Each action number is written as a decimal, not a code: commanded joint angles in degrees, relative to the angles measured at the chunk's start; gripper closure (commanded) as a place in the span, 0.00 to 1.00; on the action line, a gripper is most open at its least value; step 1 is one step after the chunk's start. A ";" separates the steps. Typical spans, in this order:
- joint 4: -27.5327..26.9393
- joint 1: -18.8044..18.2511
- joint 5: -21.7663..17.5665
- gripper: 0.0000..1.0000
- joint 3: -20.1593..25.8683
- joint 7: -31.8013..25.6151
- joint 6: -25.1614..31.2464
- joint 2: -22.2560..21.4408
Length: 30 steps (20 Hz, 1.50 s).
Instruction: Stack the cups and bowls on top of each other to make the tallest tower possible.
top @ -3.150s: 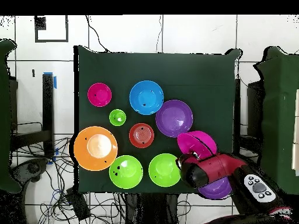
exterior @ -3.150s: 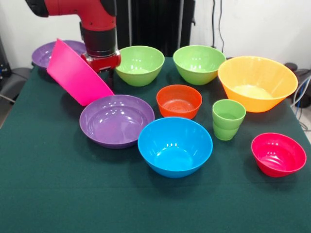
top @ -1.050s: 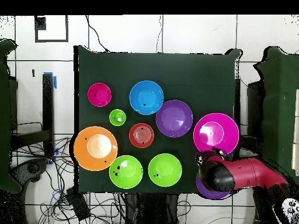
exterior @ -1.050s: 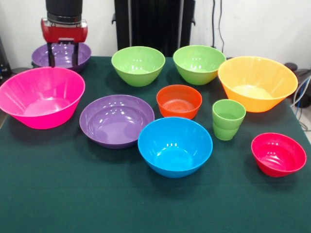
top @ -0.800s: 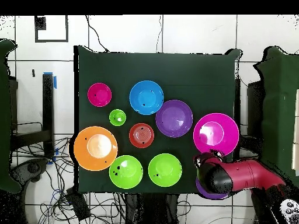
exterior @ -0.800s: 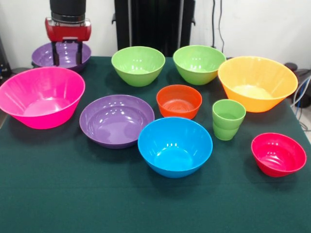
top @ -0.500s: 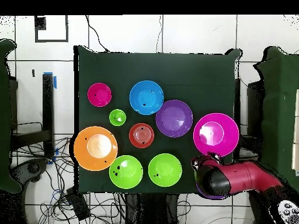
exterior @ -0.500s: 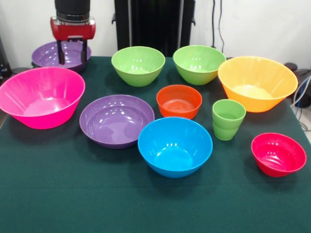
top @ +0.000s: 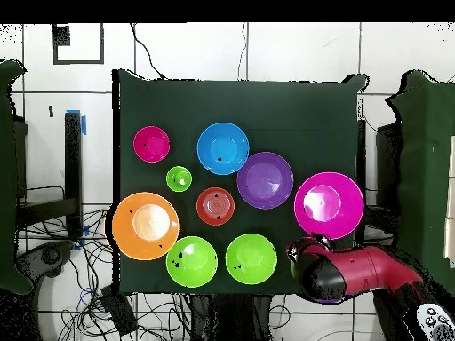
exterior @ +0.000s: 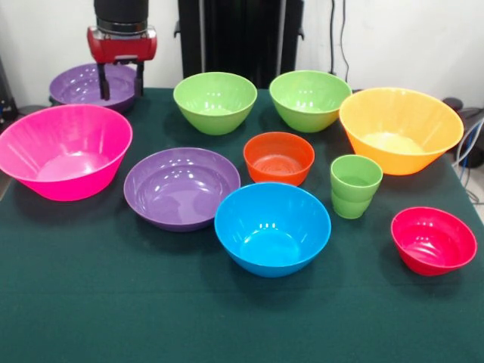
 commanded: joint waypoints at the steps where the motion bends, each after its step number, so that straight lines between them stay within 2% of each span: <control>1: 0.41 3.11 -4.62 0.00 1.44 -3.82 -0.20 1.13; 18: 1.43 3.45 -4.10 0.00 1.36 -4.03 -0.10 -0.62; 24: 0.79 3.80 -4.96 0.00 0.72 -3.14 -0.96 0.44; 30: 0.41 5.65 -6.12 0.00 -0.58 -0.37 -2.32 1.68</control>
